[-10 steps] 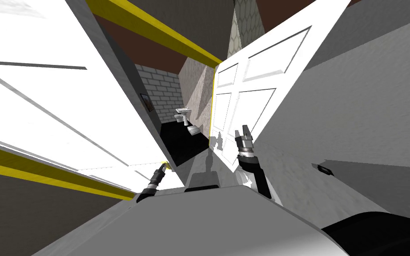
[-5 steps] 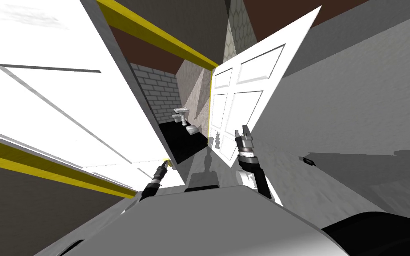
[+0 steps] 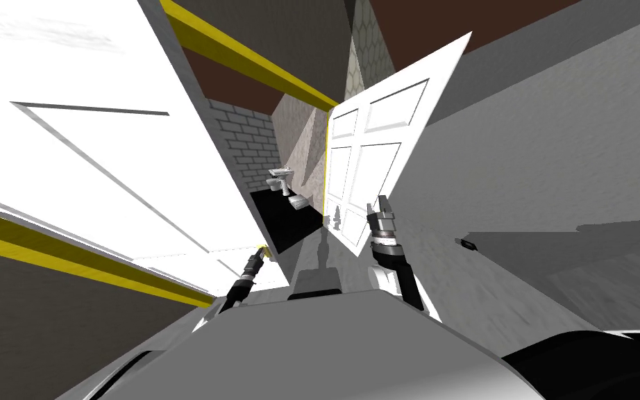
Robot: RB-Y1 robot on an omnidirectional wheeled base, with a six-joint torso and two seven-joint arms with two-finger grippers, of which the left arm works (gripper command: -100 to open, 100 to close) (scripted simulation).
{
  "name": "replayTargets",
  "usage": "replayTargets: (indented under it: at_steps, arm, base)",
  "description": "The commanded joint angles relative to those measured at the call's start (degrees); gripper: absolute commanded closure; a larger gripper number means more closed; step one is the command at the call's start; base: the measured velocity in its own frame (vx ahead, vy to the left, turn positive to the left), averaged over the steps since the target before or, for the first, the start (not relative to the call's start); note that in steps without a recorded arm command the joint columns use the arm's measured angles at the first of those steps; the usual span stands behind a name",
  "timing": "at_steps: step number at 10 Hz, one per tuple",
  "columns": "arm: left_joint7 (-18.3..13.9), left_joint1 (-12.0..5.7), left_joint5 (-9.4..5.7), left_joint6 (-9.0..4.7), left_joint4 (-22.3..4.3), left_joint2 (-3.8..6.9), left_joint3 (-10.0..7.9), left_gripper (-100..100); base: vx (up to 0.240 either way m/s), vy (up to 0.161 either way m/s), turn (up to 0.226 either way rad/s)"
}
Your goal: Pull the door open
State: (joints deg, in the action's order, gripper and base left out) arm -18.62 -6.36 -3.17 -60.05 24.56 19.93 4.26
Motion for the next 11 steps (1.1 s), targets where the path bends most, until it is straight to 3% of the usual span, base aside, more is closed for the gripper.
replayTargets:
  at_steps: [1, 5, 6, 8, 9, 10, 11]
  arm:
    - [0.2, -1.65, -0.04, 0.29, -1.7, -0.19, -0.27, 100]
    - [0.4, -3.57, -0.01, 0.46, -3.6, -0.58, -0.43, 100]
    - [0.6, -5.67, 0.03, 0.65, -5.5, -1.01, -0.61, 100]
    - [0.8, -7.63, 0.06, 0.82, -7.4, -1.41, -0.77, 100]
    - [0.8, -6.87, 0.11, 1.07, -6.1, -1.39, -0.63, 100]
    - [-0.5, -6.4, 1.02, -0.1, -6.3, -0.67, 0.58, 100]
    - [-0.9, -6.27, 1.23, -0.44, -6.3, -0.46, 0.86, 100]
  base:
    - [-0.133, 0.04, -0.088]
    - [-0.103, 0.032, -0.046]
    - [-0.141, 0.057, -0.076]
    - [-0.163, 0.071, -0.096]
    - [-0.073, 0.021, -0.039]
    - [-0.185, 0.019, -0.081]
    - [-0.207, 0.06, -0.067]
